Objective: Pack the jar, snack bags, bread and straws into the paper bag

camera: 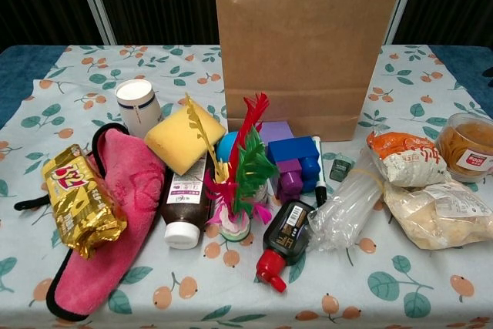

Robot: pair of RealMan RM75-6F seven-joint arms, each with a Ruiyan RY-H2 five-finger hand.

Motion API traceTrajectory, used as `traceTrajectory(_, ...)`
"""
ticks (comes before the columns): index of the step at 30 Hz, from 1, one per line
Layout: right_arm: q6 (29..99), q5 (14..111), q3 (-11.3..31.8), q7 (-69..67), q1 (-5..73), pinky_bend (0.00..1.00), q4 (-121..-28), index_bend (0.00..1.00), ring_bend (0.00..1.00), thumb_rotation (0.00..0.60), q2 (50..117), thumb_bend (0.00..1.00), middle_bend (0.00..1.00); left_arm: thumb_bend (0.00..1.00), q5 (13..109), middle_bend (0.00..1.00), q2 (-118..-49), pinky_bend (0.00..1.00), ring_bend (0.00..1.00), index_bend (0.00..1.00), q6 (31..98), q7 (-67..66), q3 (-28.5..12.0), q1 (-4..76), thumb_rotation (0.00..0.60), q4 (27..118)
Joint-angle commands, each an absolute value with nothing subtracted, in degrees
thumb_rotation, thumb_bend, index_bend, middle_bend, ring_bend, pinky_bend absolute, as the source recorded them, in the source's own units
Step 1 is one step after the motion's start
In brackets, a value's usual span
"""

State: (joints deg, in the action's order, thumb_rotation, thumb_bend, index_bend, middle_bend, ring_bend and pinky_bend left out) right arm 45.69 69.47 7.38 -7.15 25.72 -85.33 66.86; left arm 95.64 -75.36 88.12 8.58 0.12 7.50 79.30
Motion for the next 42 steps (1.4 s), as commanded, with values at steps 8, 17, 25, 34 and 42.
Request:
traceTrajectory(8,40.09,62.33,6.04,3.00,30.68,0.00,-83.12,0.04,0.00,0.600,70.70,0.08,0.12,0.02,93.81,0.13,-75.77,0.16,0.03,0.08,87.06,9.94,-0.28,7.96,0.600,78.23)
traceTrajectory(17,39.18,58.23,5.30,6.81,32.96,0.00,-81.24,0.14,0.03,0.600,73.11,0.10,0.19,0.02,92.93,0.13,-76.57,0.16,0.03,0.08,85.65,10.37,-0.87,9.20,0.600,77.22)
traceTrajectory(25,41.31,57.96,5.41,7.64,33.36,0.06,-81.17,0.32,0.14,0.600,74.22,0.15,0.31,0.02,92.19,0.13,-77.14,0.16,0.03,0.08,84.91,10.72,-1.04,9.78,0.600,76.84)
traceTrajectory(34,47.69,60.41,7.20,6.46,31.75,0.09,-87.80,0.35,0.16,0.600,68.46,0.16,0.32,0.02,92.21,0.13,-77.18,0.16,0.03,0.08,85.04,10.96,-0.71,9.85,0.600,76.99)
traceTrajectory(42,58.06,64.38,13.29,3.66,29.28,0.10,-102.97,0.36,0.17,0.600,54.40,0.16,0.33,0.02,92.90,0.13,-77.51,0.16,0.03,0.08,84.54,10.77,-0.52,10.72,0.600,77.48)
